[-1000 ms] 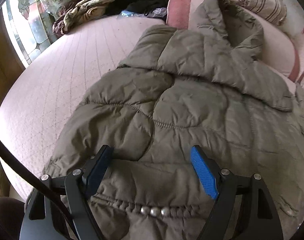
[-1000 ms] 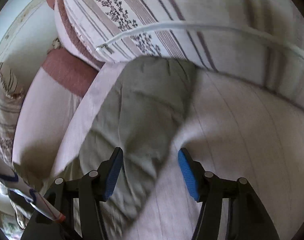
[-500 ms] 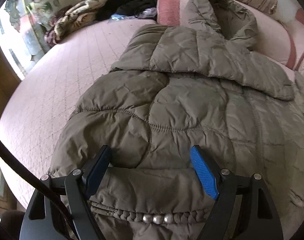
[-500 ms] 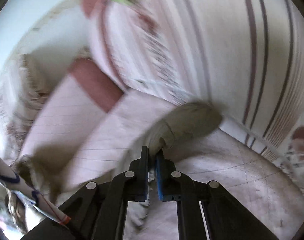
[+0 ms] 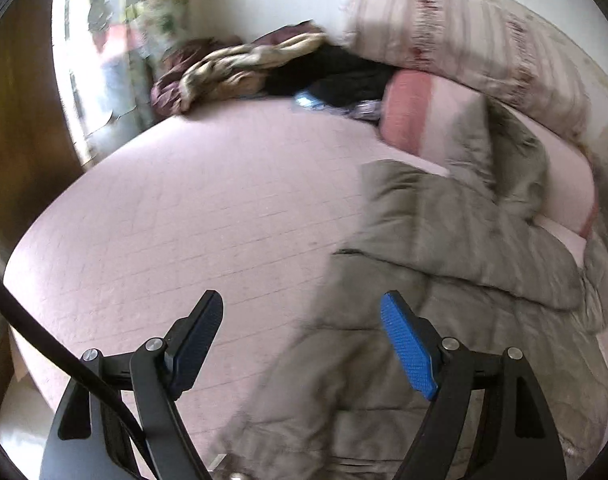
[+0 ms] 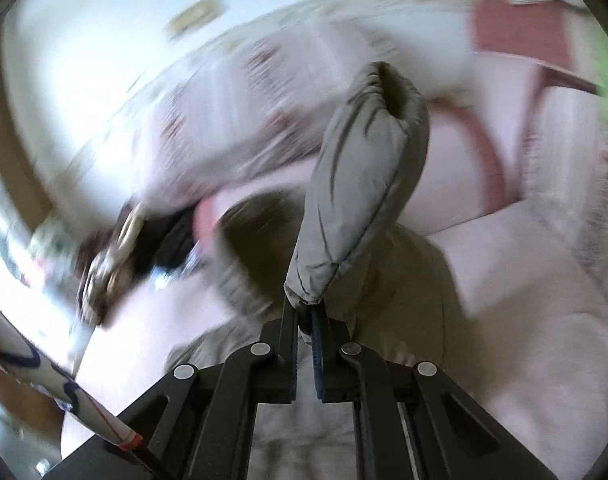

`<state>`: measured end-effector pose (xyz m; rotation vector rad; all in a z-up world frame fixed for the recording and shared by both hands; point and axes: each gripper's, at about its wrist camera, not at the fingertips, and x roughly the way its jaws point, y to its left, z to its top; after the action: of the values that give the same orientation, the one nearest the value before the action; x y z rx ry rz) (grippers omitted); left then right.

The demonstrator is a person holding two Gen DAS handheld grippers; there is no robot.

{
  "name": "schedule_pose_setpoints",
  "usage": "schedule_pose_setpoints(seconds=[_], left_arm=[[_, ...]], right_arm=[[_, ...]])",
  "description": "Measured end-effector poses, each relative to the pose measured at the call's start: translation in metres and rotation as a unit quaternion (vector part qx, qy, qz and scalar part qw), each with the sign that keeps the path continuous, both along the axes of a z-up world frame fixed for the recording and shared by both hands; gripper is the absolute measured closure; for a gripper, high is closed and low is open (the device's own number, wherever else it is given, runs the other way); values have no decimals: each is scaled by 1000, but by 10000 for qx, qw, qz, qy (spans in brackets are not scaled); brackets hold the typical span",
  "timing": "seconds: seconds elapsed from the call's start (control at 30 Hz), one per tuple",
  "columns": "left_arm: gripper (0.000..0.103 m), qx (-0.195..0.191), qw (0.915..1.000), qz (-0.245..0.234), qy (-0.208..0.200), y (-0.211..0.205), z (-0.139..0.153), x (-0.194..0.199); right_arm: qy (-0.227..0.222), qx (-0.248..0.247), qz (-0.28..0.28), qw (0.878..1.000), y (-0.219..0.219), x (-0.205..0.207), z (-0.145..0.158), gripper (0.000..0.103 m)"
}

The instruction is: Fold large clothes

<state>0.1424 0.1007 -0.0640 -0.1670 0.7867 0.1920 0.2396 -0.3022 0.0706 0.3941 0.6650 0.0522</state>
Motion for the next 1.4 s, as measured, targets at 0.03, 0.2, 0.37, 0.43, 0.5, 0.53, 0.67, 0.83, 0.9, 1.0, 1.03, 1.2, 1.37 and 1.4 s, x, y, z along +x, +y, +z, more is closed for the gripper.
schedule_pose_setpoints(seconds=[0.03,0.2,0.37,0.43,0.5,0.53,0.67,0.83,0.9,1.0,1.03,1.2,1.37,1.4], left_arm=[[22,-149,9999,-19,27,8,0,3],[22,-180,9996,169,-130,32,4,2],[22,-368,9990,245,-61,46,2,1],[22,-397,9988,298,-8,50,0,3],[22,-479,9983,318,64,53,-2,7],[22,-541,9980,322,99,54,-3,8],[22,-544,9979,334,119,55,-3,7],[22,-341,9988,360,-23,50,0,1],[22,-257,9991,335,-56,47,0,0],[22,-87,9994,328,-96,44,1,-1],[22,-30,9994,339,-117,43,2,-2],[22,101,9996,204,-160,36,5,-4],[22,306,9994,-131,-106,15,1,-4],[22,382,9991,-181,-81,11,0,-5]], right_arm=[[98,-47,193,9998,24,7,-9,97],[807,-614,1076,9890,142,35,-93,97],[1367,-834,1422,9768,186,51,-158,97],[1507,-1008,1550,9711,196,50,-175,97],[1555,-1222,1684,9657,201,47,-182,94],[1528,-1299,1716,9645,201,43,-181,93],[1284,-1132,1828,9681,193,21,-158,61],[935,-1122,1404,9793,196,31,-133,60],[1143,-1053,1240,9800,205,57,-141,62],[1678,-907,1171,9746,217,82,-173,64],[1730,-960,1139,9736,219,81,-179,64],[1455,-816,1221,9784,204,43,-160,64],[1463,-853,1148,9788,150,-25,-161,64],[1517,-786,1072,9795,138,-38,-163,64]])
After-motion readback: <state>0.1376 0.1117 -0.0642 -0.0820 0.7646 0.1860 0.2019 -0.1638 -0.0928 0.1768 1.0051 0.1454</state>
